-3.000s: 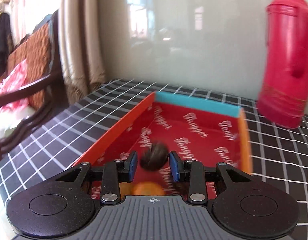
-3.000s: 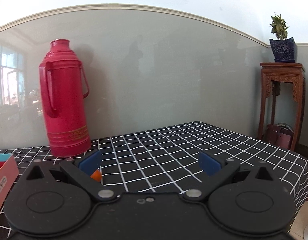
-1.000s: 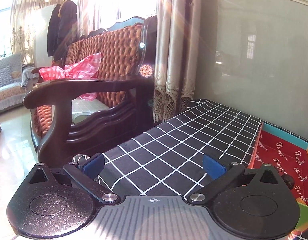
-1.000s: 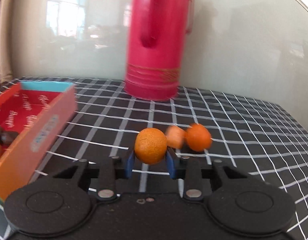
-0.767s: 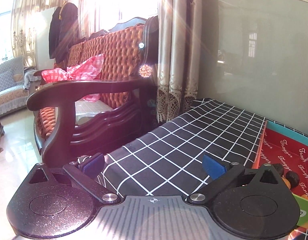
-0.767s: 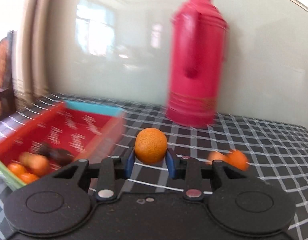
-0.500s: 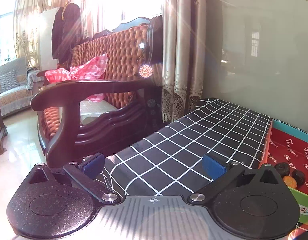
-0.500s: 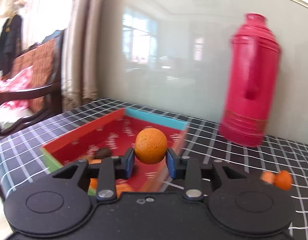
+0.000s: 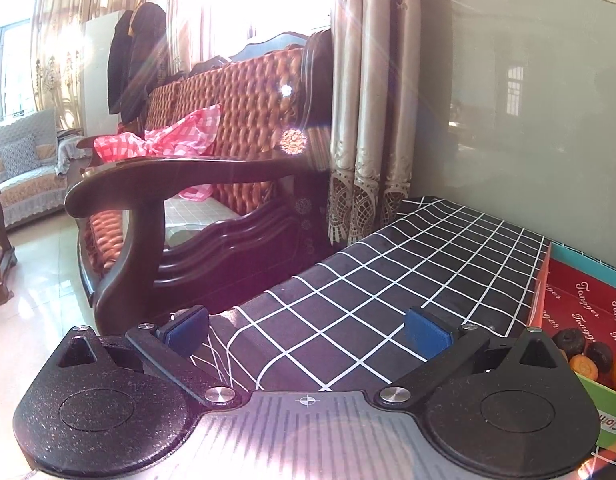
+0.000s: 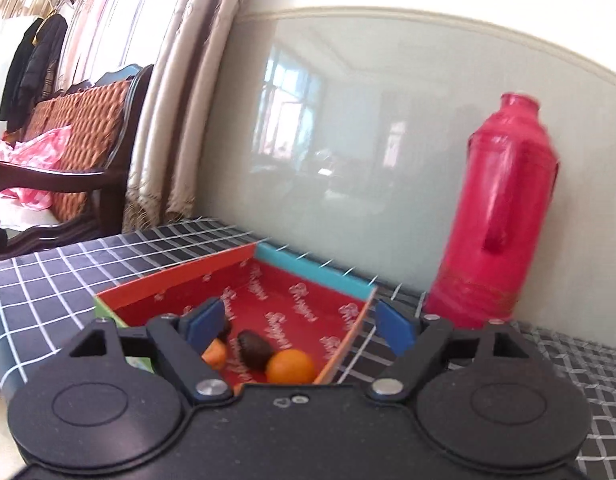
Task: Organize fruits
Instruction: 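Move the left gripper to a cut carrot piece and grasp it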
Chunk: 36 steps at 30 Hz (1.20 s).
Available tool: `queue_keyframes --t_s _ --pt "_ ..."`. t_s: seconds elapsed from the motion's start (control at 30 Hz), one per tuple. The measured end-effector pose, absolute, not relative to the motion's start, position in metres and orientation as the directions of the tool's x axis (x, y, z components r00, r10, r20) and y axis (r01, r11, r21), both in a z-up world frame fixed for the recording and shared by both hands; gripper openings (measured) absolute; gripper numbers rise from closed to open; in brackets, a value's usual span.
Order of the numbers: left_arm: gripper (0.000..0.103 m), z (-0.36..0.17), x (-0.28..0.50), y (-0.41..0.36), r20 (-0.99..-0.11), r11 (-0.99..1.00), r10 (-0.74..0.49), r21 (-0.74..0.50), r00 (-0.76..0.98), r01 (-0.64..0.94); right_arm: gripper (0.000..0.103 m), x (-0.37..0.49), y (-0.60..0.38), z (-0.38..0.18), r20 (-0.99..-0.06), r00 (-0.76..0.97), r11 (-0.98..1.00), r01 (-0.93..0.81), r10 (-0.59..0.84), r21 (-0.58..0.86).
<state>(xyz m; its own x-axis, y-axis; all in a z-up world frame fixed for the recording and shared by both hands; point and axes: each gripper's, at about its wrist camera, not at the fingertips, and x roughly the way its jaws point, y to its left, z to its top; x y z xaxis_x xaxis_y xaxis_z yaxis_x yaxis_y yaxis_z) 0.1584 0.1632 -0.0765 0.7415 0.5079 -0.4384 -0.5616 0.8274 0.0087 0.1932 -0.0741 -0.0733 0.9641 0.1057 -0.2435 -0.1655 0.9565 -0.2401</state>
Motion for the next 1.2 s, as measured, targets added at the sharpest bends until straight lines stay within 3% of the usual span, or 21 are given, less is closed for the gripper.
queue_keyframes --t_s 0.1,0.27,0.43,0.77,1.03,1.2 --pt "0.103 -0.076 0.16 0.158 -0.436 0.835 0.5 0.013 0.748 -0.55 0.084 0.196 -0.084 -0.071 -0.249 0.968 0.963 -0.101 0.037 -0.249" --pt "0.103 -0.075 0.165 0.142 -0.429 0.853 0.478 0.02 0.766 -0.521 0.084 0.197 -0.111 -0.07 -0.278 0.959 0.974 -0.005 -0.06 -0.228" --pt "0.103 -0.073 0.173 0.108 -0.405 0.893 0.425 0.045 0.809 -0.447 0.09 0.193 -0.142 -0.072 -0.261 0.94 0.957 0.157 -0.22 -0.243" --pt "0.103 -0.074 0.189 0.008 -0.359 0.978 0.207 0.114 0.91 -0.177 0.097 0.185 -0.232 -0.074 -0.31 0.803 0.86 0.482 -0.509 -0.167" --pt "0.103 -0.08 0.195 -0.073 -0.34 0.988 -0.013 0.142 0.94 0.065 0.097 0.169 -0.285 -0.081 -0.345 0.721 0.794 0.588 -0.601 -0.153" --pt "0.103 -0.09 0.203 -0.124 -0.348 0.965 -0.079 0.209 0.934 0.159 0.097 0.154 -0.311 -0.085 -0.359 0.682 0.759 0.636 -0.637 -0.139"
